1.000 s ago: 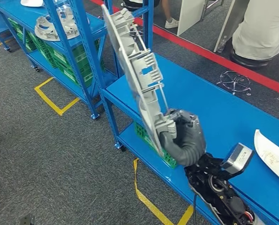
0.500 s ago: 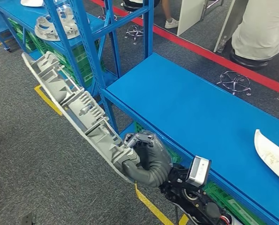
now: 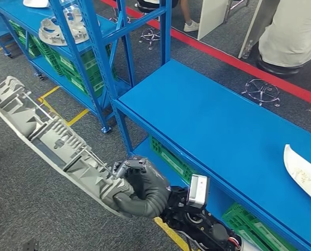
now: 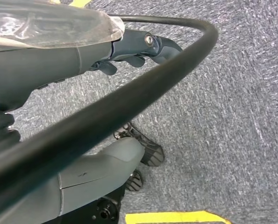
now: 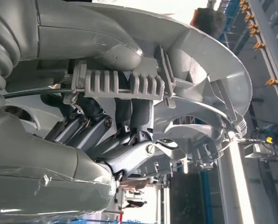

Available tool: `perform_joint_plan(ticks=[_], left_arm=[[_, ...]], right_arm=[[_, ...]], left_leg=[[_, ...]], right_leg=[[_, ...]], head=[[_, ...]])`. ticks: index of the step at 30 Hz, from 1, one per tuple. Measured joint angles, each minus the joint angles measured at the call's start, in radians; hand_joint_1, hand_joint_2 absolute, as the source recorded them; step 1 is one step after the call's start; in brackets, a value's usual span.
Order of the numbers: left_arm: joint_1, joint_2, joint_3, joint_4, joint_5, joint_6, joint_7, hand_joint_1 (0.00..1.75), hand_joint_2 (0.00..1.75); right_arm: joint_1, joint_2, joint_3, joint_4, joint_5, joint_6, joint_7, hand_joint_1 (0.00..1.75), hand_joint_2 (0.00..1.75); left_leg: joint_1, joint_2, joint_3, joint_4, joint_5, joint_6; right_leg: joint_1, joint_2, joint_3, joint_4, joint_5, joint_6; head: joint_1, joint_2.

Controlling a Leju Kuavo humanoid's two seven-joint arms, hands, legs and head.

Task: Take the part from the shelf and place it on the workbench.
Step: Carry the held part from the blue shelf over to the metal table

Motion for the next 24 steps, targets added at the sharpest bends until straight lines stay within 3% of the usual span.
perform_joint_plan(ticks=[7, 9, 11, 13, 14, 15, 16, 17, 19, 21, 23, 24], left_arm=[[0.000, 0.000, 0.000, 0.000, 0.003, 0.006, 0.000, 0.00, 1.75], [0.001, 0.000, 0.000, 0.000, 0.004, 0.007, 0.000, 0.00, 1.75], [0.001, 0.000, 0.000, 0.000, 0.005, 0.007, -0.001, 0.00, 1.75], [0.001, 0.000, 0.000, 0.000, 0.006, 0.007, -0.002, 0.00, 1.75], [0.002, 0.000, 0.000, 0.000, 0.006, 0.007, -0.003, 0.00, 1.75], [0.002, 0.000, 0.000, 0.000, 0.005, 0.006, -0.003, 0.00, 1.75], [0.003, 0.000, 0.000, 0.000, 0.005, 0.005, -0.004, 0.00, 1.75], [0.003, 0.000, 0.000, 0.000, 0.004, 0.004, -0.005, 0.00, 1.75], [0.001, 0.000, 0.000, 0.000, 0.003, 0.000, -0.007, 0.00, 1.75], [-0.001, 0.001, 0.000, 0.000, 0.002, -0.002, -0.009, 0.00, 1.75], [0.003, 0.001, 0.000, 0.000, 0.002, -0.003, -0.010, 0.00, 1.75], [0.006, 0.001, 0.000, 0.000, 0.002, -0.003, -0.010, 0.00, 1.75]], right_arm=[[-0.020, 0.016, 0.019, 0.039, -0.001, 0.004, -0.010, 1.75, 1.75], [-0.024, 0.021, 0.022, 0.045, -0.001, 0.004, -0.011, 1.75, 1.75], [-0.031, 0.024, 0.025, 0.051, -0.002, 0.004, -0.012, 1.75, 1.75], [-0.035, 0.024, 0.029, 0.058, -0.003, 0.004, -0.013, 1.75, 1.75], [-0.035, 0.024, 0.032, 0.062, -0.003, 0.003, -0.013, 1.75, 1.75], [-0.035, 0.024, 0.034, 0.066, -0.003, 0.000, -0.012, 1.75, 1.75], [-0.035, 0.024, 0.035, 0.070, -0.003, -0.003, -0.012, 1.75, 1.75], [-0.036, 0.024, 0.036, 0.073, -0.003, -0.007, -0.012, 1.75, 1.75], [-0.038, 0.024, 0.036, 0.075, -0.003, -0.014, -0.012, 1.75, 1.75], [-0.041, 0.024, 0.035, 0.076, -0.003, -0.018, -0.013, 1.75, 1.75], [-0.043, 0.023, 0.034, 0.077, -0.003, -0.020, -0.013, 1.75, 1.75], [-0.043, 0.023, 0.034, 0.077, -0.003, -0.021, -0.013, 1.75, 1.75]], left_leg=[[-0.004, 0.000, 0.000, 0.005, -0.007, 0.012], [0.004, -0.002, 0.009, -0.005, -0.004, 0.018], [0.011, -0.005, 0.018, -0.014, -0.002, 0.023], [0.011, -0.011, 0.020, -0.014, -0.004, 0.024], [0.012, -0.017, 0.021, -0.014, -0.005, 0.023], [0.013, -0.024, 0.022, -0.013, -0.007, 0.021], [0.014, -0.034, 0.025, -0.012, -0.009, 0.018], [0.016, -0.044, 0.028, -0.011, -0.012, 0.014], [0.020, -0.065, 0.029, -0.005, -0.017, 0.003], [0.025, -0.085, 0.020, -0.001, -0.017, -0.011], [0.032, -0.104, 0.013, -0.003, -0.013, -0.026], [0.033, -0.090, 0.009, 0.003, -0.017, -0.032]], right_leg=[[-0.003, -0.002, 0.006, -0.002, -0.004, 0.010], [-0.002, -0.007, -0.001, 0.012, -0.017, 0.017], [-0.002, -0.012, -0.040, 0.101, -0.067, 0.023], [-0.005, -0.015, -0.109, 0.247, -0.129, 0.028], [-0.006, -0.015, -0.135, 0.296, -0.141, 0.029], [-0.008, -0.015, -0.143, 0.306, -0.132, 0.030], [-0.010, -0.013, -0.130, 0.273, -0.104, 0.030], [-0.012, -0.005, -0.099, 0.205, -0.062, 0.029], [-0.018, 0.039, -0.031, 0.068, -0.009, 0.028], [-0.017, 0.069, -0.001, 0.016, -0.005, 0.022], [-0.012, 0.050, 0.006, 0.009, -0.005, 0.011], [-0.011, 0.036, 0.010, 0.004, -0.003, 0.004]], head=[[-0.003, 0.000], [-0.004, 0.000], [0.003, 0.000], [0.013, 0.000], [0.015, 0.000], [0.017, 0.000], [0.018, 0.000], [0.020, 0.000], [0.022, 0.000], [0.021, 0.000], [0.020, 0.000], [0.018, 0.000]])
